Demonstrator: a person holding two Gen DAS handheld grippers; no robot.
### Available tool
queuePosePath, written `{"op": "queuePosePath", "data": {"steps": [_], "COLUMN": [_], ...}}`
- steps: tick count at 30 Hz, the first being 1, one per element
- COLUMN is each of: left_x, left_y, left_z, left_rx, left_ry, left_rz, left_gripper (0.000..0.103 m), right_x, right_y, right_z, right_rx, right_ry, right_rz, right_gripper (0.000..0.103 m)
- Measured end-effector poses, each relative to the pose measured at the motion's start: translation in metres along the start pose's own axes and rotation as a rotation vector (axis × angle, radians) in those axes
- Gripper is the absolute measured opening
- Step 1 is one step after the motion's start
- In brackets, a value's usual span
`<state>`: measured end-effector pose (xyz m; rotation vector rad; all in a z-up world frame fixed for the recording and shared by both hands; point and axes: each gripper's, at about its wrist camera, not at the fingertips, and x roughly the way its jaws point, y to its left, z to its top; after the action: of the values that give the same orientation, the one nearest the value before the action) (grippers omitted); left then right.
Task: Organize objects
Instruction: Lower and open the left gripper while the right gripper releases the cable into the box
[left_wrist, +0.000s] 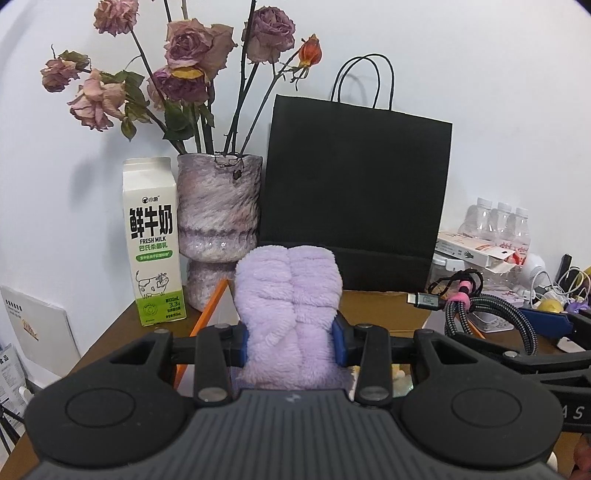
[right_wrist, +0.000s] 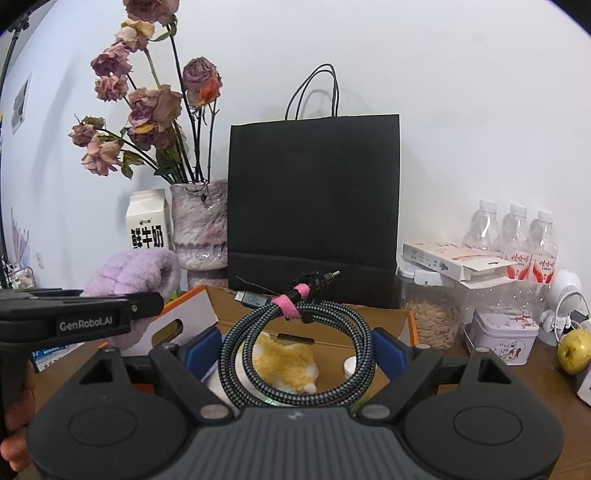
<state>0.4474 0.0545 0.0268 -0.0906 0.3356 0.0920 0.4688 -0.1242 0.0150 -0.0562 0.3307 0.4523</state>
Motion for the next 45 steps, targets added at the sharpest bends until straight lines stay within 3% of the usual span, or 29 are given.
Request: {"op": "queuePosePath", "data": {"steps": [32, 33, 35, 36, 37, 39, 45], "left_x": [0.071, 0.072, 0.072, 0.07, 0.069, 0.065, 0.063], "left_y": [-0.003, -0.002, -0.001, -0.001, 0.0, 0.0, 0.001], "left_z": [0.001, 0.001, 0.0, 0.0, 0.0, 0.001, 0.002], "left_rx": [0.062, 0.064, 0.064, 0.061, 0.06, 0.068, 0.066], "left_ry": [0.044, 0.044, 0.04, 0.029, 0.012, -0.018, -0.02], "left_rz": [0.009, 0.011, 0.022, 0.028, 0.04, 0.068, 0.08], "left_gripper": [0.043, 0.047, 0.068, 0.09, 0.102, 0.103, 0.103], "right_x": [0.075, 0.077, 0.08, 0.082, 0.083, 0.084, 0.082], "right_y": [-0.022, -0.023, -0.024, -0.024, -0.025, -0.025, -0.026], "right_z": [-0.001, -0.002, -0.003, -0.004, -0.005, -0.006, -0.005], "right_rx": [-0.019, -0.019, -0.016, -0.014, -0.011, -0.01, -0.009], "right_ry": [0.109, 0.116, 0.131, 0.143, 0.148, 0.149, 0.146], "right_rz": [-0.051, -0.053, -0.055, -0.055, -0.059, -0.074, -0.072], "right_gripper": [0.087, 0.087, 0.088, 0.089, 0.092, 0.102, 0.103]}}
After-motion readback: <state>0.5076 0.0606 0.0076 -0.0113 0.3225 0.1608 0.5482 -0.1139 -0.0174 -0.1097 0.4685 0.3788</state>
